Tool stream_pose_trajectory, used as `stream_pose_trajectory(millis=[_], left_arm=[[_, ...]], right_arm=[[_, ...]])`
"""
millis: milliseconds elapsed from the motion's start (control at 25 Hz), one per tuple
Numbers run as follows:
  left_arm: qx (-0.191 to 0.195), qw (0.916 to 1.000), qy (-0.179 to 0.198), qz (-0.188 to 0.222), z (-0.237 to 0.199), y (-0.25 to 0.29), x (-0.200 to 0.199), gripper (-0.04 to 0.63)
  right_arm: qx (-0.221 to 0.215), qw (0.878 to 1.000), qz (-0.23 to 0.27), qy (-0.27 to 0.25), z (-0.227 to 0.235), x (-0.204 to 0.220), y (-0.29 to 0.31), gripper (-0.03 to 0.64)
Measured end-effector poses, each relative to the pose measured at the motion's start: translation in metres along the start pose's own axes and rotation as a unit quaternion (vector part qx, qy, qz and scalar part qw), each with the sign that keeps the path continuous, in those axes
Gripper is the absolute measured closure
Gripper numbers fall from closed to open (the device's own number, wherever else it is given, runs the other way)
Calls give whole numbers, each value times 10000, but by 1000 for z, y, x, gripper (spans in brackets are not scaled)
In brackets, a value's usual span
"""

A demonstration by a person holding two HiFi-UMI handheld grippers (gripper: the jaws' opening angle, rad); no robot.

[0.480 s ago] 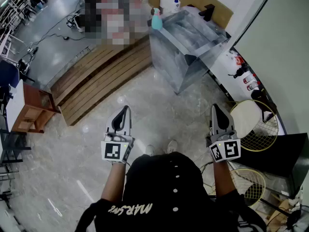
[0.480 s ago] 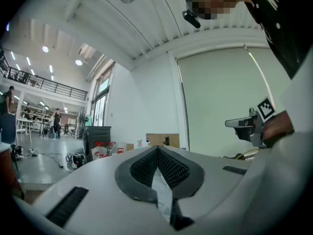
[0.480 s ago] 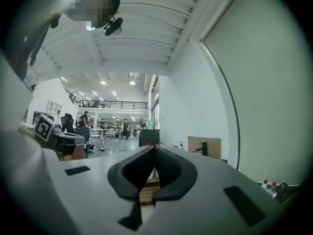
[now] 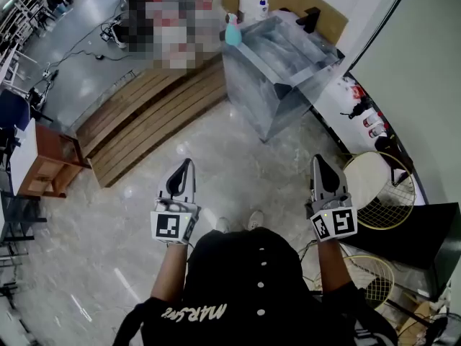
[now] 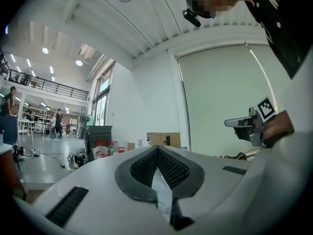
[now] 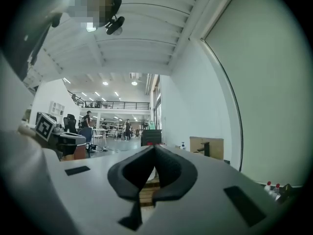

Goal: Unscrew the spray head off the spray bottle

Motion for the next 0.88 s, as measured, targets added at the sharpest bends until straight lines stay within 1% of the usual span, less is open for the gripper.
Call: stream_pose_trajectory(millis=[160, 320, 440, 520, 760, 880], left_arm=[[-136, 9999, -36, 19, 8, 5, -5, 571], [-220, 9997, 5, 51, 15, 10, -7, 571], [-257, 9996, 112, -83, 15, 15, 4, 569], [-271, 9995, 47, -128, 15, 20, 4, 569], [-162, 9998, -46, -81, -2, 52, 8, 569], [-41, 10000, 79, -23, -18, 72, 13, 569]], right_arm=[[-171, 9992, 257, 259, 6, -3, 2, 606], [-368, 9987, 209, 268, 12, 0, 9, 606], [-464, 9984, 161, 297, 17, 6, 17, 606], [-472, 9982, 163, 325, 19, 7, 22, 605], [-468, 9986, 123, 197, 25, 13, 52, 604], [-474, 9988, 54, 79, 29, 14, 77, 604]])
Point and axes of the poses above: the fingertips, and each gripper's own axes: y forward along the fingers, z to its right, x out of its underside, the point moved 2 cm from there along -y, backward along the fingers, and after that the axes turned 2 degrees about -z, right-handed, at the moved point
